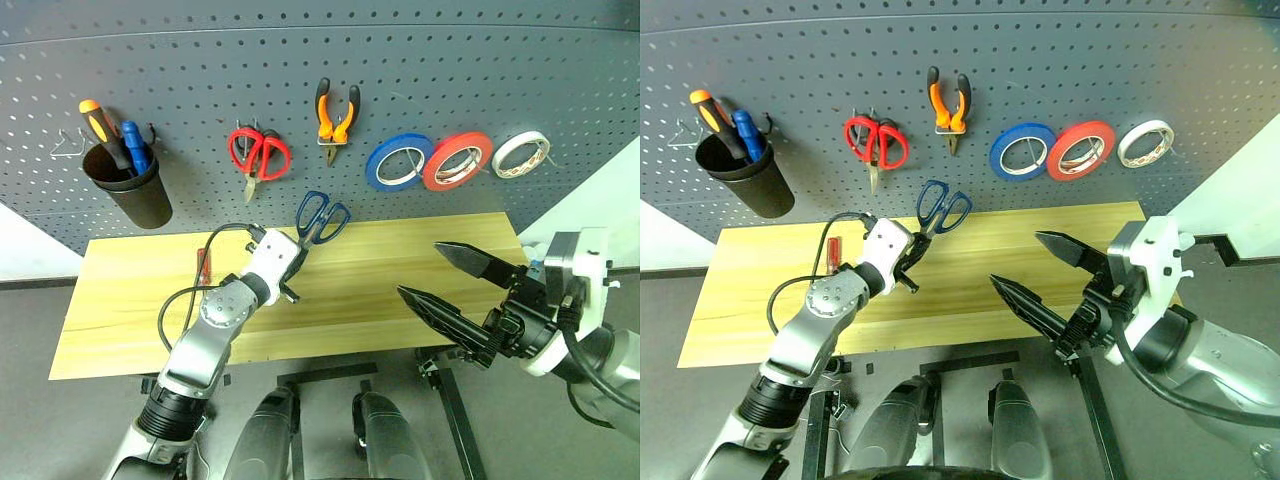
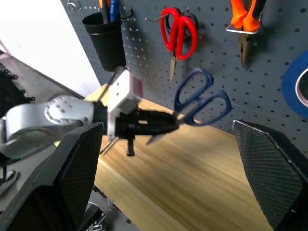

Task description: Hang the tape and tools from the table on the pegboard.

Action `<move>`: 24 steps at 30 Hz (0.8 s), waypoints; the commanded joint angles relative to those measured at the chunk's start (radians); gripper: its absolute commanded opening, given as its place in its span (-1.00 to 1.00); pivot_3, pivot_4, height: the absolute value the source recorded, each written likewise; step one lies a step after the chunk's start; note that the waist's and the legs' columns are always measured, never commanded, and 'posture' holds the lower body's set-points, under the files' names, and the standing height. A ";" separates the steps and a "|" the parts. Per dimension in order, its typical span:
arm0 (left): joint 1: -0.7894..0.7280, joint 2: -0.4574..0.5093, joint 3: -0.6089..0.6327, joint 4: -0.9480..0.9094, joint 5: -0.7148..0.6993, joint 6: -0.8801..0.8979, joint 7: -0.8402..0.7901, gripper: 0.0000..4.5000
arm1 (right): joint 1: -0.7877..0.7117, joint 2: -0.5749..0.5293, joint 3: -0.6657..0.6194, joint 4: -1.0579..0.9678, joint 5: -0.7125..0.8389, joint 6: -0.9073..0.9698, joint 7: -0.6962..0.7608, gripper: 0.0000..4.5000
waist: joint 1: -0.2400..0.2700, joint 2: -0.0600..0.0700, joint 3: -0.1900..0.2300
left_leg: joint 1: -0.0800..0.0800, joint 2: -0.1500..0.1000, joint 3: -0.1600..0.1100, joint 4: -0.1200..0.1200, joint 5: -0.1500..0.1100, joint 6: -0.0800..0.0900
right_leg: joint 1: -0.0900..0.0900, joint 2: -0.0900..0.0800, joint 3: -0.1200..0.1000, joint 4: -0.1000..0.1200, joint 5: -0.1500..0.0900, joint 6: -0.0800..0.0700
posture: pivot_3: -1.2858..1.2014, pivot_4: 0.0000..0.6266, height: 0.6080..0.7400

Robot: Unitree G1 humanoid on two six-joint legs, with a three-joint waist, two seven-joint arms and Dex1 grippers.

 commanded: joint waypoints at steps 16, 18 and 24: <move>0.100 0.045 0.131 -0.115 0.080 -0.355 0.069 -0.78 | 0.091 0.093 -0.163 0.023 -0.060 -0.043 0.181 1.00 | 0.004 0.005 -0.010 | 0.001 0.000 0.000 0.002 0.000 -0.001 | 0.001 0.001 0.000 0.002 0.000 0.000 | 0.00 -0.42 1.00; 0.088 0.037 0.145 -0.102 0.086 -0.387 0.087 -0.78 | 0.109 0.105 -0.207 0.027 -0.050 -0.050 0.208 1.00 | 0.004 0.005 -0.015 | 0.001 0.000 0.001 0.002 0.000 -0.001 | 0.001 0.001 0.000 0.003 0.001 0.001 | 0.00 -0.43 1.00; 0.050 0.014 0.186 -0.062 0.094 -0.464 0.130 -0.78 | 0.120 0.107 -0.224 0.033 -0.077 -0.044 0.223 1.00 | 0.002 0.009 -0.034 | 0.004 0.000 0.001 0.004 0.000 -0.001 | 0.004 0.002 0.000 0.003 0.002 0.001 | 0.00 -0.46 1.00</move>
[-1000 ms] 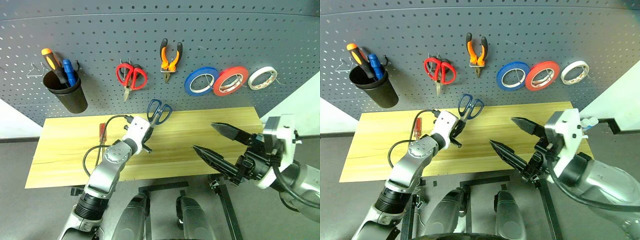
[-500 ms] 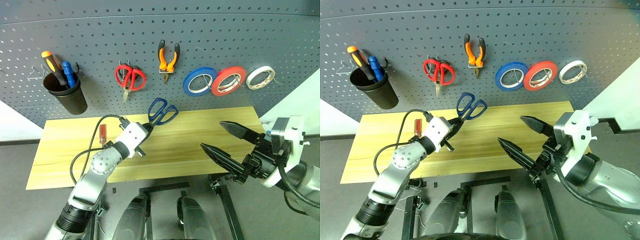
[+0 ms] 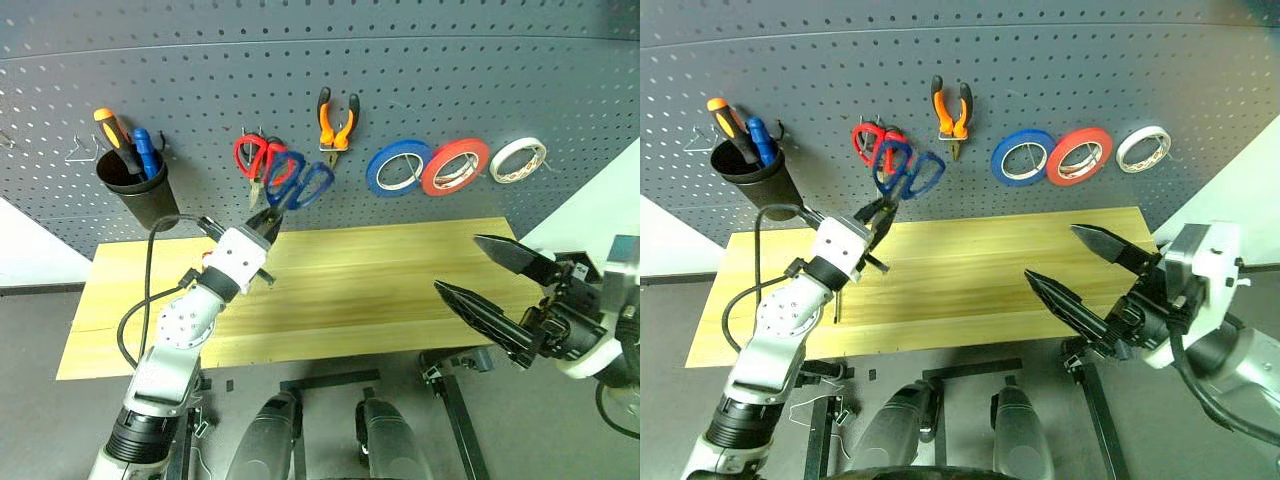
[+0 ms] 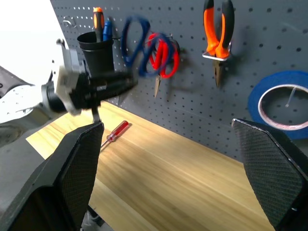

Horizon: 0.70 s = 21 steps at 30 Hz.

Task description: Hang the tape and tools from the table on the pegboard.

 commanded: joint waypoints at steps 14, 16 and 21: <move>-0.014 -0.027 0.077 0.079 -0.049 -0.036 0.012 -0.78 | 0.008 0.011 -0.011 -0.009 -0.025 -0.010 -0.002 1.00 | 0.001 0.001 -0.015 | 0.001 0.000 0.000 0.001 0.000 0.000 | 0.001 0.000 0.000 0.001 0.000 0.000 | -0.01 -0.42 1.00; -0.021 -0.032 0.071 0.090 -0.051 -0.038 0.010 -0.78 | 0.004 0.009 -0.005 -0.009 -0.025 -0.009 -0.006 1.00 | 0.001 0.001 -0.015 | 0.001 0.000 0.000 0.001 0.000 0.000 | 0.002 0.000 0.000 0.001 0.000 0.000 | -0.01 -0.42 1.00; -0.029 -0.042 0.078 0.097 -0.050 -0.029 0.016 -0.78 | 0.009 0.006 -0.004 -0.012 -0.028 -0.003 -0.011 1.00 | 0.001 0.001 -0.016 | 0.001 0.000 0.000 0.001 0.000 0.000 | 0.002 0.000 0.000 0.001 0.000 0.000 | -0.01 -0.42 1.00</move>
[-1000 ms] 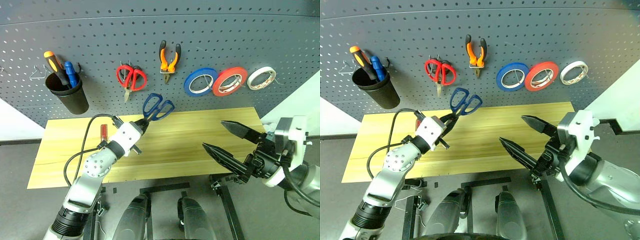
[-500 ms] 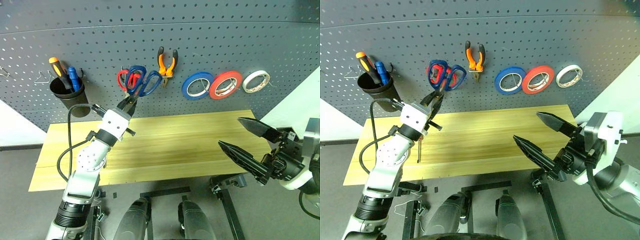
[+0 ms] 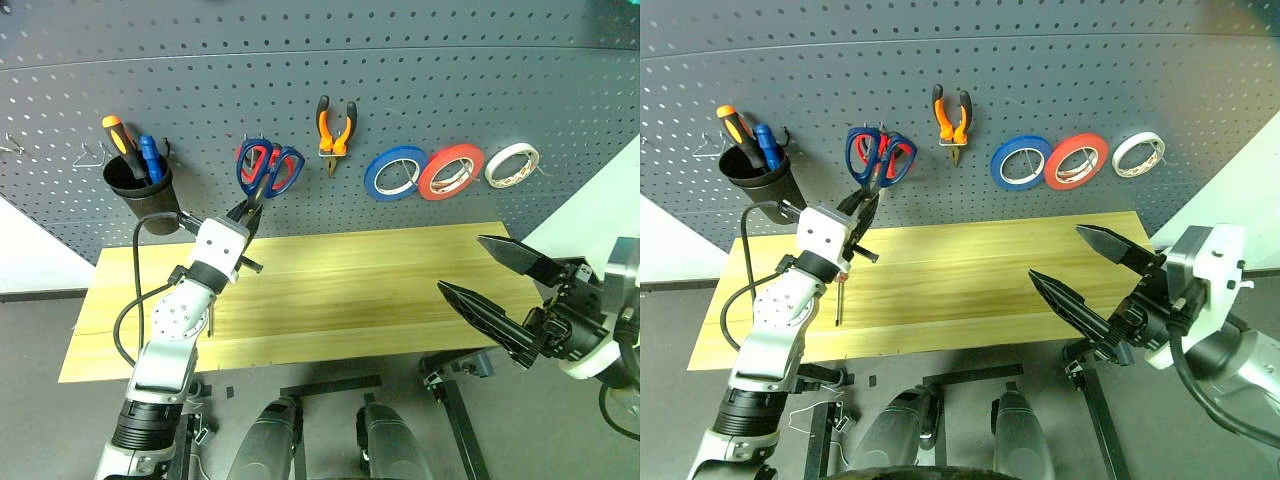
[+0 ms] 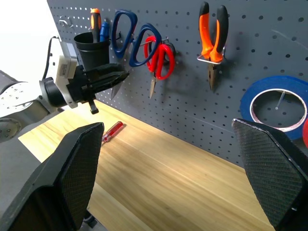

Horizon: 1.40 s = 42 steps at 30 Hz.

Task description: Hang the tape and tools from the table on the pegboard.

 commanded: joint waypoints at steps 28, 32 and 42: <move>-0.055 -0.031 0.015 0.092 -0.016 -0.034 -0.005 -0.78 | 0.006 -0.012 -0.010 -0.027 0.008 0.009 -0.034 1.00 | -0.002 0.000 0.000 | 0.002 0.000 0.000 0.000 0.000 0.000 | 0.002 0.000 0.000 0.000 0.000 0.000 | -0.02 -0.39 1.00; -0.057 -0.037 0.018 0.098 -0.016 -0.032 -0.007 -0.78 | 0.007 -0.012 -0.008 -0.028 0.005 0.010 -0.034 1.00 | -0.002 0.000 0.000 | 0.002 0.000 0.000 0.000 0.000 0.000 | 0.002 0.000 0.000 0.000 0.000 0.000 | -0.02 -0.39 1.00; -0.080 -0.058 0.021 0.141 -0.012 -0.037 0.002 -0.78 | 0.011 -0.013 -0.007 -0.032 0.005 0.013 -0.042 1.00 | -0.002 0.000 0.000 | 0.002 0.000 0.000 0.000 0.000 0.000 | 0.002 0.000 0.000 0.000 0.000 0.000 | -0.03 -0.39 1.00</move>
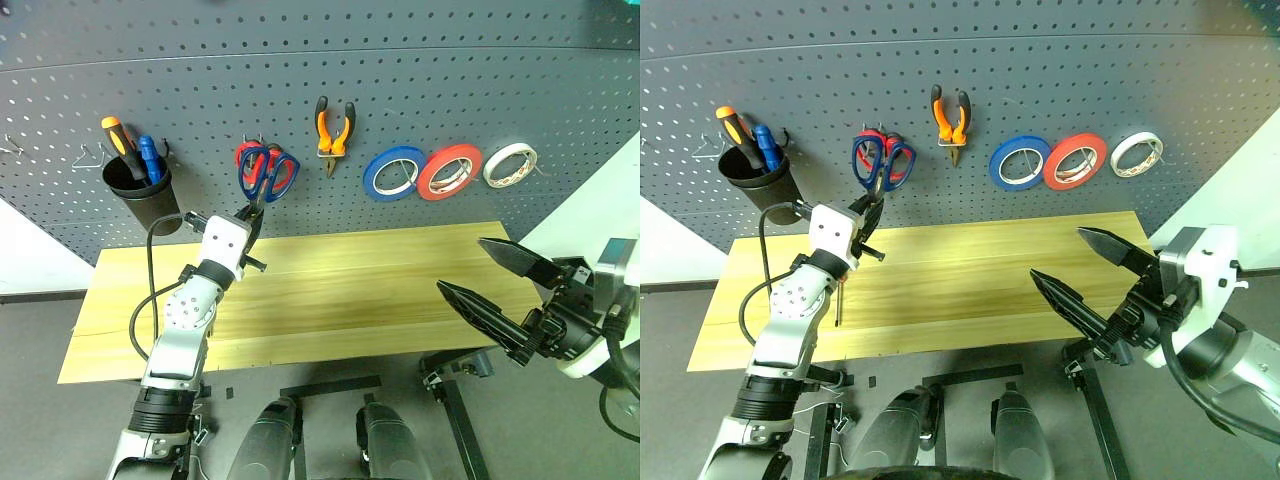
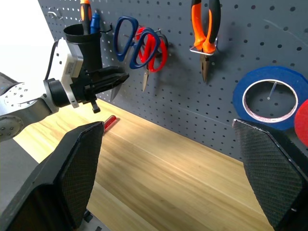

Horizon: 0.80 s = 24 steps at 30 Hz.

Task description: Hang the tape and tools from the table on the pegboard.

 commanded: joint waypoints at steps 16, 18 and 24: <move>-0.045 -0.010 0.009 0.095 0.002 -0.081 0.038 -0.78 | 0.007 -0.007 -0.013 -0.037 0.019 -0.010 -0.016 1.00 | 0.000 0.000 0.000 | 0.000 0.000 0.000 0.000 0.000 0.000 | 0.000 0.000 0.000 0.000 0.000 0.000 | -0.03 -0.39 1.00; -0.050 -0.010 0.010 0.107 0.002 -0.085 0.043 -0.78 | 0.006 -0.006 -0.025 -0.037 0.033 -0.015 -0.012 1.00 | -0.001 0.000 0.000 | 0.000 0.000 0.000 0.000 0.000 0.000 | 0.000 0.000 0.000 0.000 0.000 0.000 | -0.04 -0.41 1.00; -0.079 -0.011 0.014 0.169 0.008 -0.116 0.062 -0.78 | 0.020 -0.006 -0.047 -0.043 0.049 -0.019 0.001 1.00 | -0.001 0.000 0.000 | 0.000 0.000 0.000 0.000 0.000 0.000 | 0.000 0.000 0.000 0.001 0.000 0.000 | -0.04 -0.39 1.00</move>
